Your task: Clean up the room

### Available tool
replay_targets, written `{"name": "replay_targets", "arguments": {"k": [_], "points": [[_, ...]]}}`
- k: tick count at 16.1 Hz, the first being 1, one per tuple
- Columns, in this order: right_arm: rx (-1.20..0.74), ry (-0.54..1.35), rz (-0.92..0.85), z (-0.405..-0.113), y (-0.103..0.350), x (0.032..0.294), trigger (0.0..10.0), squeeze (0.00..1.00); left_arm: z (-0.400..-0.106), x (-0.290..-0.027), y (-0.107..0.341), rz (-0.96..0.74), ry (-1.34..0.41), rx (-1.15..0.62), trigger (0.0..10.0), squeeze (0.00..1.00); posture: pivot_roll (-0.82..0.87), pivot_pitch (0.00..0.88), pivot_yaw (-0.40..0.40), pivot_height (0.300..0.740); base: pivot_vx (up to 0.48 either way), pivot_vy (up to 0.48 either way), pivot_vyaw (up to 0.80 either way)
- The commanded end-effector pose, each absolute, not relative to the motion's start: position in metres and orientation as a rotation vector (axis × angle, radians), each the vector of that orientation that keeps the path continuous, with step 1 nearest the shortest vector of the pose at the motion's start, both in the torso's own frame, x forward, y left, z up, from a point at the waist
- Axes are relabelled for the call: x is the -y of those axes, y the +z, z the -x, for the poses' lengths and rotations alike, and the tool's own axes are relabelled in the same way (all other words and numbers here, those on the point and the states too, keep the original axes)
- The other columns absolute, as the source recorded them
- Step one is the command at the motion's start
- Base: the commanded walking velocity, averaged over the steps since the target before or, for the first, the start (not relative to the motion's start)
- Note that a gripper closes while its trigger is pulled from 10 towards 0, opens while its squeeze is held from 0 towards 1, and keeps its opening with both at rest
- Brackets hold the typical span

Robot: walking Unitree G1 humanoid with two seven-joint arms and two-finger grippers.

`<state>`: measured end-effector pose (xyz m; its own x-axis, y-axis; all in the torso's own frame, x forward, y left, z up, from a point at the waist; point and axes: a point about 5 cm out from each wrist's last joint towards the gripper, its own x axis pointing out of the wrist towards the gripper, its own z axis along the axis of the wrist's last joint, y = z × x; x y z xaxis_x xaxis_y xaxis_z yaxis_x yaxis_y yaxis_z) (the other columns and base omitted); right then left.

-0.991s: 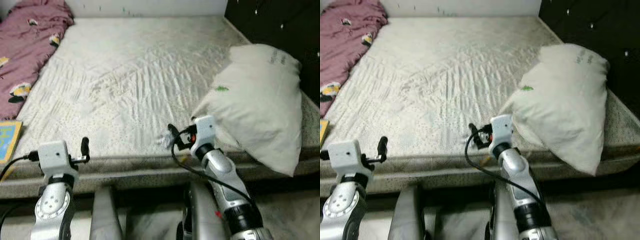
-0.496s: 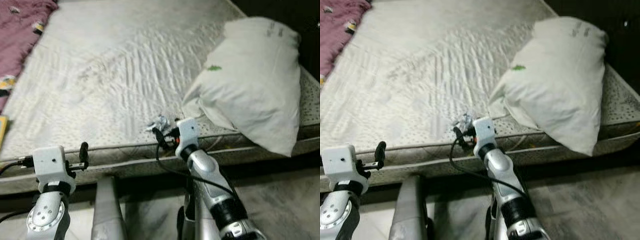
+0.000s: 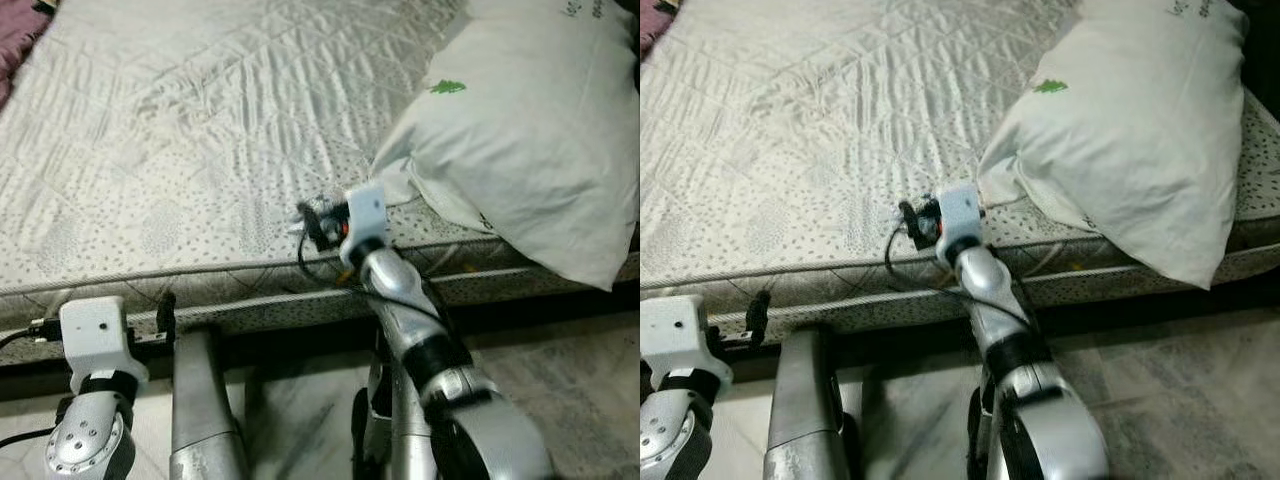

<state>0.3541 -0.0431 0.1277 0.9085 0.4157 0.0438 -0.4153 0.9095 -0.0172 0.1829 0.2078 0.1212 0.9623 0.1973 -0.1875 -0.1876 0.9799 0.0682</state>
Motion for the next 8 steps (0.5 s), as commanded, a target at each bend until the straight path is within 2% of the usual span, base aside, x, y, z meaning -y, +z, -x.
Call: {"name": "replay_targets", "arguments": {"k": [1, 7, 8], "points": [[0.042, 0.416, 0.012, -0.356, 0.128, 0.037, 10.0, 0.0, -0.181, -0.206, 0.123, -0.053, 0.195, -0.197, 10.0, 0.0, 0.15, 0.231, -0.008, 0.454, 0.0, 0.0, 0.0], [-0.133, 0.415, 0.084, -0.351, 0.1, 0.022, 10.0, 0.0, -0.187, -0.205, 0.123, -0.045, 0.203, -0.188, 10.0, 0.0, 0.16, 0.211, -0.026, 0.454, 0.0, 0.0, 0.0], [-0.158, 0.416, 0.102, -0.349, 0.095, 0.023, 3.6, 0.0, -0.188, -0.205, 0.123, -0.047, 0.207, -0.184, 10.0, 0.0, 0.16, 0.204, -0.028, 0.454, 0.0, 0.0, 0.0]]}}
